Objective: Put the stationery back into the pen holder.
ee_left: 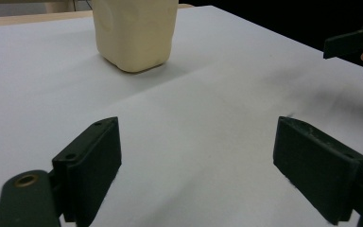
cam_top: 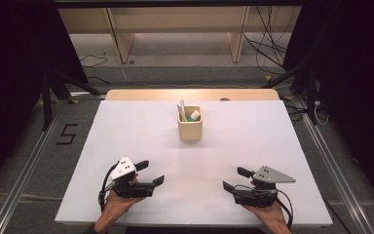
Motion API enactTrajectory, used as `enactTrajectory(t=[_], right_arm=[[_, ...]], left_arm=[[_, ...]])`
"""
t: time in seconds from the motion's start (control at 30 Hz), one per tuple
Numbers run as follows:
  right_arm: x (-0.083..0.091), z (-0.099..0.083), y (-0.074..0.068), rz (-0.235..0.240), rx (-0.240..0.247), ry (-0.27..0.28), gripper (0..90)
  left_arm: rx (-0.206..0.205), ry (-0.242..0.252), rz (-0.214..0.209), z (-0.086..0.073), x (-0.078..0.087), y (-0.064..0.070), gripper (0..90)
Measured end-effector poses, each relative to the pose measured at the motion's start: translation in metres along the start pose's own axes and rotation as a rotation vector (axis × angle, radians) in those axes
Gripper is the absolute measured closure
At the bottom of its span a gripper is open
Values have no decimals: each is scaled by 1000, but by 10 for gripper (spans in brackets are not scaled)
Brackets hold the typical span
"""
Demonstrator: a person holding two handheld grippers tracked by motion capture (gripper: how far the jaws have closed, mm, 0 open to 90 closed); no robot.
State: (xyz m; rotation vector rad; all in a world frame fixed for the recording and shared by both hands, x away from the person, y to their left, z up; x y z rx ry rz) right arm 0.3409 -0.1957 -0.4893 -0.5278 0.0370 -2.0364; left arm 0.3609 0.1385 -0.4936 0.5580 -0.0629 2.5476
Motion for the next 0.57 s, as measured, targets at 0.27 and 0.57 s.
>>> enactTrajectory(t=[0.27,0.57], right_arm=[[0,0,1,-3,-7,4,239],[1,0,1,-5,-11,7,239]], left_arm=[[-2,0,-1,0,0,0,158],[4,2,-2,0,0,0,158]])
Point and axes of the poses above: each handheld gripper's, and its own axes: x roughly backward along the jaws, z roughly out of its top, y roughly to its right, the point moved 5 cm from there along -x, roughly forward along the jaws, and after that the axes turned 15 degrees about z, right-handed, at the moved point
